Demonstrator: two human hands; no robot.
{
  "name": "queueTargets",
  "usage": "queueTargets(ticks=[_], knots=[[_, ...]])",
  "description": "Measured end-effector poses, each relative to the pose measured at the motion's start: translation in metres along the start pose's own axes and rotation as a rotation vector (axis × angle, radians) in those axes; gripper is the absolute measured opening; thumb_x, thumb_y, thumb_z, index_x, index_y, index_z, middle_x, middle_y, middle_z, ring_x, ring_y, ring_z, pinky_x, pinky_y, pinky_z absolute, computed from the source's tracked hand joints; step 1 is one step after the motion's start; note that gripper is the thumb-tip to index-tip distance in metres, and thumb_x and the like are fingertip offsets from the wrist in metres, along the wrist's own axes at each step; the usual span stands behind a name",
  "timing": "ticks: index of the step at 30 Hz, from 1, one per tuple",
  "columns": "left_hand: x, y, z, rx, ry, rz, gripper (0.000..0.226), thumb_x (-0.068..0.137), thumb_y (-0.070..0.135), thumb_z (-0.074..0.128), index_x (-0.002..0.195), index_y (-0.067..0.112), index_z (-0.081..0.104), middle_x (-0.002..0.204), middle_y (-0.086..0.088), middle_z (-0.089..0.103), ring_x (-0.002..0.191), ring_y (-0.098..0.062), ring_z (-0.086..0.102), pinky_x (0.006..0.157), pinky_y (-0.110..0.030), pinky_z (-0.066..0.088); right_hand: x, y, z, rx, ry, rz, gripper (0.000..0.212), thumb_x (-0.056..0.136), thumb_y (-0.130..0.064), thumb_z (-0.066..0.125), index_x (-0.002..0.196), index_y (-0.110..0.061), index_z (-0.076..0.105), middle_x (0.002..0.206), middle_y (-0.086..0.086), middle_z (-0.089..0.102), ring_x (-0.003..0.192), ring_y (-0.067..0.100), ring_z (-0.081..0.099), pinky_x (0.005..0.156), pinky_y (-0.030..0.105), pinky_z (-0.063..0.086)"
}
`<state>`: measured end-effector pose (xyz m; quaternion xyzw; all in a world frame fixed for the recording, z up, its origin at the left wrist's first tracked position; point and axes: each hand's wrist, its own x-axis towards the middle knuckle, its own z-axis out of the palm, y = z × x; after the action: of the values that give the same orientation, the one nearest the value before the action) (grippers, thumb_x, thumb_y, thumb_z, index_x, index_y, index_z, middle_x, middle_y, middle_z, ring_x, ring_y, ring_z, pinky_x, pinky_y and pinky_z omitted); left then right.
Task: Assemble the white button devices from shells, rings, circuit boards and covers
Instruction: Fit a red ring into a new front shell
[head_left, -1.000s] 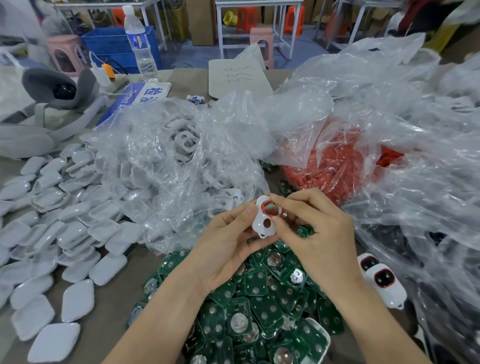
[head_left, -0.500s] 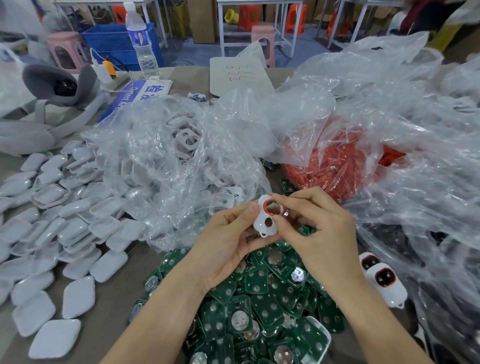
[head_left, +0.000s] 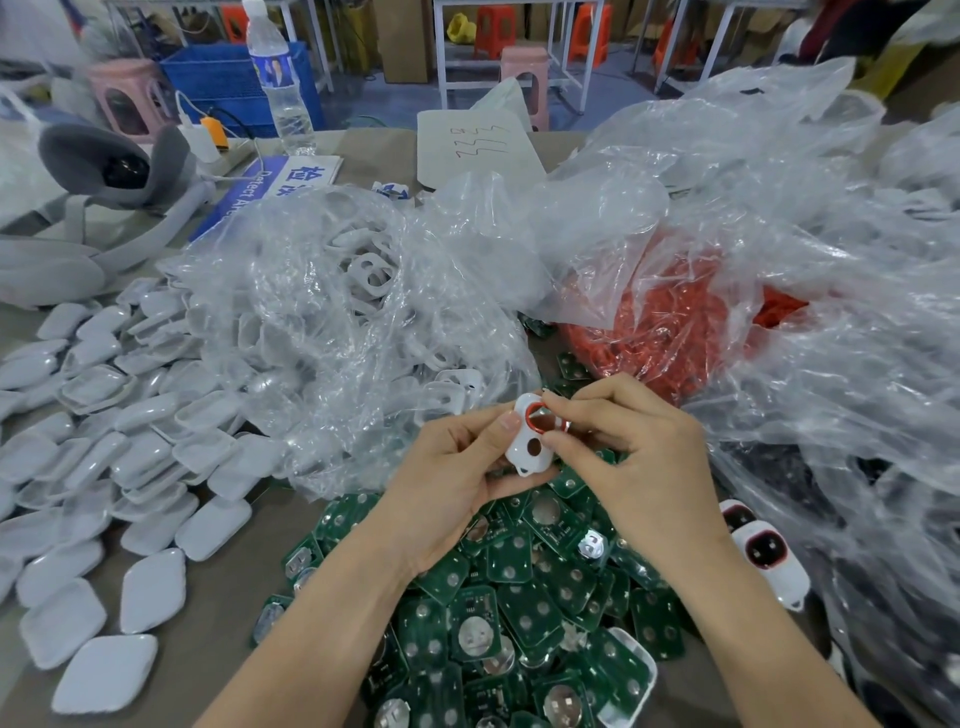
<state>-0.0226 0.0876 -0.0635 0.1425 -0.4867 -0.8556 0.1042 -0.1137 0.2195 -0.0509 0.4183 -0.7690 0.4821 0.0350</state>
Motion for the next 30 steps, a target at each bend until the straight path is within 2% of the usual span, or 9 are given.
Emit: queueTargets(ticks=[3, 8, 10, 13, 16, 19, 22, 26, 30], knots=[[-0.0006, 0.0011, -0.0009, 0.004, -0.012, -0.004, 0.029, 0.085, 0.021, 0.056, 0.101, 0.008, 0.076, 0.107, -0.019, 0.072, 0.095, -0.023, 0.070, 0.077, -0.028, 0.059, 0.0014, 0.0004, -0.0022, 0.046, -0.015, 0.011, 0.028, 0.076, -0.008, 0.078, 0.103, -0.014, 0.075, 0.087, -0.010, 0.060, 0.081, 0.002, 0.057, 0.072, 0.009, 0.044], [-0.0030, 0.0007, 0.0000, 0.055, -0.037, 0.036, 0.030, 0.080, 0.022, 0.063, 0.104, 0.007, 0.074, 0.103, -0.015, 0.074, 0.092, -0.022, 0.072, 0.077, -0.027, 0.058, 0.0029, 0.0003, -0.0041, 0.139, -0.030, 0.036, 0.028, 0.071, -0.025, 0.076, 0.099, -0.023, 0.075, 0.085, -0.010, 0.060, 0.073, 0.001, 0.055, 0.067, 0.010, 0.040], [-0.0032, -0.0009, 0.0017, 0.060, -0.022, 0.054, 0.027, 0.078, 0.020, 0.064, 0.100, 0.009, 0.076, 0.101, -0.015, 0.074, 0.089, -0.022, 0.072, 0.075, -0.026, 0.058, 0.0027, 0.0012, -0.0040, 0.230, -0.054, 0.083, 0.027, 0.069, -0.032, 0.075, 0.096, -0.029, 0.076, 0.085, -0.011, 0.059, 0.071, 0.004, 0.055, 0.067, 0.014, 0.042], [-0.0038, -0.0008, 0.0035, 0.001, -0.052, 0.061, 0.025, 0.081, 0.016, 0.060, 0.098, 0.006, 0.076, 0.103, -0.016, 0.074, 0.089, -0.022, 0.072, 0.074, -0.025, 0.058, 0.0033, 0.0037, -0.0058, 0.502, -0.139, 0.198, 0.027, 0.066, -0.033, 0.079, 0.093, -0.034, 0.077, 0.087, -0.014, 0.057, 0.072, 0.009, 0.057, 0.071, 0.025, 0.050], [-0.0051, 0.0010, 0.0040, -0.052, -0.096, 0.058, 0.027, 0.086, 0.011, 0.055, 0.101, 0.004, 0.075, 0.101, -0.015, 0.074, 0.088, -0.022, 0.073, 0.073, -0.025, 0.059, 0.0039, 0.0048, -0.0082, 0.702, -0.203, 0.274, 0.027, 0.066, -0.033, 0.078, 0.093, -0.029, 0.078, 0.091, -0.006, 0.062, 0.078, 0.012, 0.060, 0.076, 0.023, 0.052], [-0.0064, 0.0016, 0.0051, -0.057, -0.118, 0.059, 0.028, 0.087, 0.012, 0.054, 0.104, 0.007, 0.075, 0.101, -0.014, 0.074, 0.088, -0.022, 0.073, 0.074, -0.024, 0.058, 0.0037, 0.0035, -0.0078, 0.806, -0.239, 0.363, 0.035, 0.066, -0.032, 0.078, 0.100, -0.028, 0.076, 0.092, 0.001, 0.071, 0.085, 0.018, 0.069, 0.075, 0.028, 0.056], [-0.0066, 0.0017, 0.0060, -0.058, -0.129, 0.066, 0.030, 0.084, 0.018, 0.062, 0.109, 0.006, 0.073, 0.104, -0.017, 0.073, 0.090, -0.024, 0.073, 0.076, -0.026, 0.058, 0.0042, 0.0031, -0.0076, 0.815, -0.223, 0.417, 0.035, 0.063, -0.030, 0.079, 0.098, -0.029, 0.075, 0.086, -0.003, 0.071, 0.083, 0.017, 0.068, 0.070, 0.028, 0.056], [-0.0060, 0.0009, 0.0062, -0.056, -0.123, 0.071, 0.033, 0.080, 0.021, 0.065, 0.109, 0.007, 0.073, 0.108, -0.018, 0.072, 0.094, -0.025, 0.072, 0.079, -0.028, 0.058, 0.0045, 0.0022, -0.0085, 0.826, -0.224, 0.415, 0.036, 0.061, -0.033, 0.079, 0.096, -0.027, 0.076, 0.093, 0.002, 0.071, 0.085, 0.019, 0.066, 0.073, 0.031, 0.057], [-0.0060, -0.0007, 0.0058, -0.060, -0.135, 0.073, 0.032, 0.081, 0.019, 0.064, 0.110, 0.007, 0.073, 0.110, -0.017, 0.072, 0.095, -0.025, 0.071, 0.080, -0.029, 0.058, 0.0050, 0.0029, -0.0101, 0.839, -0.263, 0.396, 0.026, 0.067, -0.024, 0.080, 0.093, -0.025, 0.076, 0.087, 0.007, 0.066, 0.081, 0.022, 0.060, 0.075, 0.033, 0.058]])
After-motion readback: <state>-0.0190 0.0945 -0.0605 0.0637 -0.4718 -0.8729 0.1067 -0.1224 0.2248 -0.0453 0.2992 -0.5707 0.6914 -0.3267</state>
